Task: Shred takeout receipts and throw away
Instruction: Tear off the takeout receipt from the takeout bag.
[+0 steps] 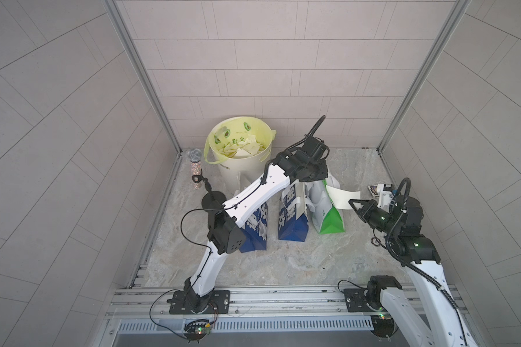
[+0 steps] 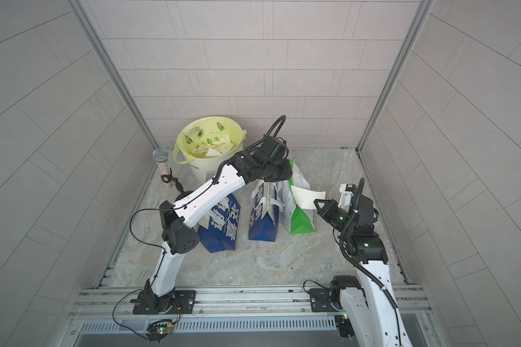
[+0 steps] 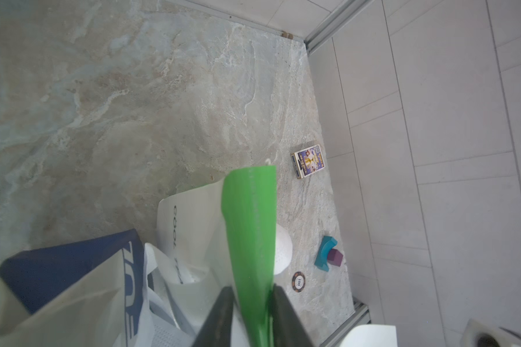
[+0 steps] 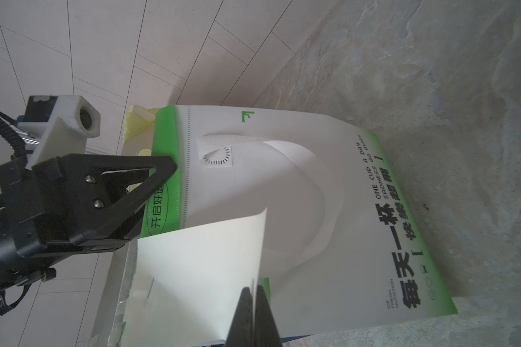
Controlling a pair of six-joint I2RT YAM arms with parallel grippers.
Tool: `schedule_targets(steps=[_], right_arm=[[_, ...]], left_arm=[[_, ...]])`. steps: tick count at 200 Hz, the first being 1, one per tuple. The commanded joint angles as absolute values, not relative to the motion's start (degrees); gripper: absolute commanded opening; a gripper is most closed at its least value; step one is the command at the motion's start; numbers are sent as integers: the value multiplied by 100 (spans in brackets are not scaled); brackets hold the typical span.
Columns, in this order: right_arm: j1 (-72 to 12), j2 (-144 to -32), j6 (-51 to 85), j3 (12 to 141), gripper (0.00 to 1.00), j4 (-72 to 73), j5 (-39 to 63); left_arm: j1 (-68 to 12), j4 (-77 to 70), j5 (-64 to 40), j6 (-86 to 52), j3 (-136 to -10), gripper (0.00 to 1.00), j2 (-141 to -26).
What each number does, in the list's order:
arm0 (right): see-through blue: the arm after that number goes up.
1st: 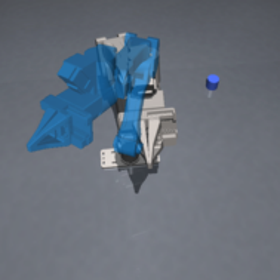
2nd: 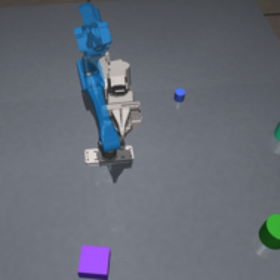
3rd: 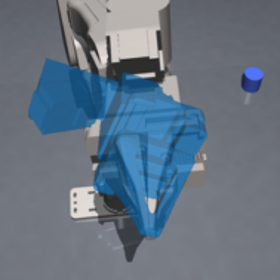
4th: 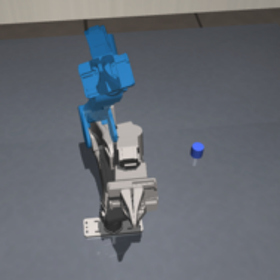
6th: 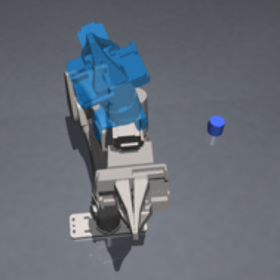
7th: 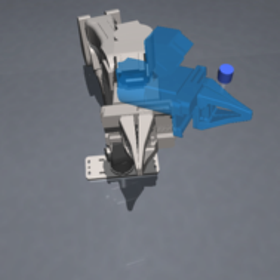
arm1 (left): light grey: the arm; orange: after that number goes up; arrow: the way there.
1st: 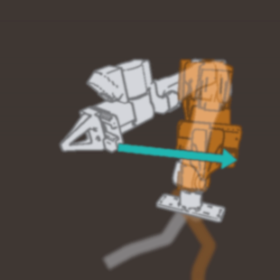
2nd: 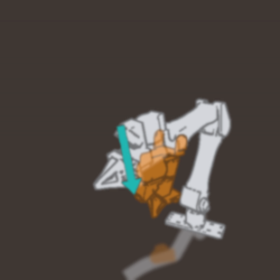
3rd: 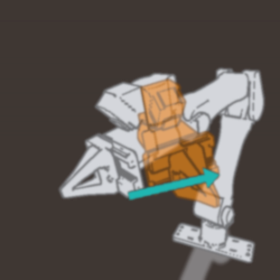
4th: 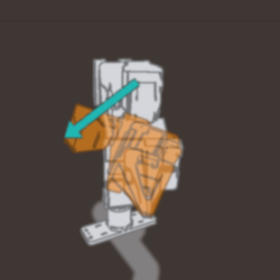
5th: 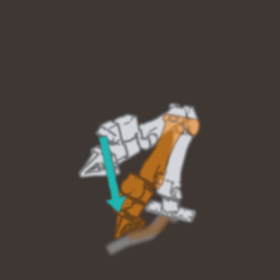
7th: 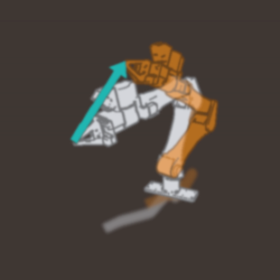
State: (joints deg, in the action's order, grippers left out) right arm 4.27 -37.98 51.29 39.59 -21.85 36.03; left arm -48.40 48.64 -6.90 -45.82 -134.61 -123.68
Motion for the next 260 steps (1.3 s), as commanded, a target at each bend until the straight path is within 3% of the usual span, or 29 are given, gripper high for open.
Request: schedule_targets(steps=[1, 20, 55, 118, 130, 147, 172, 215, 260], right_arm=[[413, -3618, 4948, 4257, 0, -2346, 3605], [413, -3456, 4709, 4536, 0, -2176, 3717], [409, -3161, 3918, 4879, 0, -1191, 4563], [308, -3118, 3699, 5646, 0, -1764, 4719], [312, -3075, 3478, 5818, 0, -2110, 4536], [310, -2949, 3014, 6027, 0, -2797, 4037], [308, -2630, 2604, 6004, 0, -3557, 3332], [308, -2509, 3091, 5772, 0, -3248, 3095], [308, -3059, 3891, 5790, 0, -2044, 3472]], left_arm=[[-4859, 4825, -605, -4620, -13643, 10, -12423], [-4867, 4825, -552, -4580, -13720, 3, -12460], [-4862, 4799, -623, -4570, -13879, 2, -12632], [-4860, 4839, -553, -4500, -13914, 2, -12674], [-4863, 4794, -549, -4477, -13922, 11, -12637], [-4866, 4605, -592, -4303, -13958, 34, -12544], [-4932, 4122, -56, -3582, -13937, 55, -12148], [-4929, 3234, -54, -2397, -13429, 69, -11204], [-4502, 1918, -818, -1322, -11269, 82, -9531]])
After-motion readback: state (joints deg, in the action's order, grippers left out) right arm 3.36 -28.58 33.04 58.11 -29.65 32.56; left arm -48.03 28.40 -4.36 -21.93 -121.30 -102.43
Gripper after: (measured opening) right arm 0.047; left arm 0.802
